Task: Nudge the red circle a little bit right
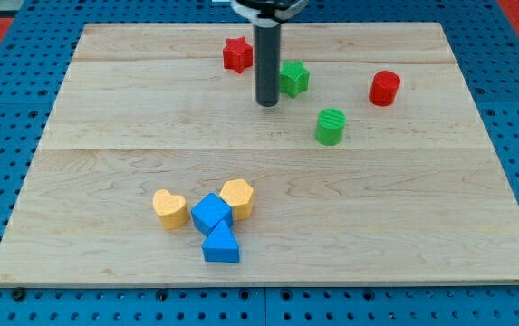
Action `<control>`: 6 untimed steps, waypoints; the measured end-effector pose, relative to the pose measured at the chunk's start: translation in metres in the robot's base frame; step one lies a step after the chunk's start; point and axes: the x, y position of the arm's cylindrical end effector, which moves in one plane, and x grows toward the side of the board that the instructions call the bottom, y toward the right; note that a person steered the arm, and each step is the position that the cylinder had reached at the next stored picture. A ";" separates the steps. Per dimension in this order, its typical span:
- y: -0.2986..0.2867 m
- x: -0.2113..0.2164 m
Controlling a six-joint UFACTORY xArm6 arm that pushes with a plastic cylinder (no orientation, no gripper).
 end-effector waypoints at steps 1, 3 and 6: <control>0.033 -0.014; 0.070 -0.008; 0.144 -0.003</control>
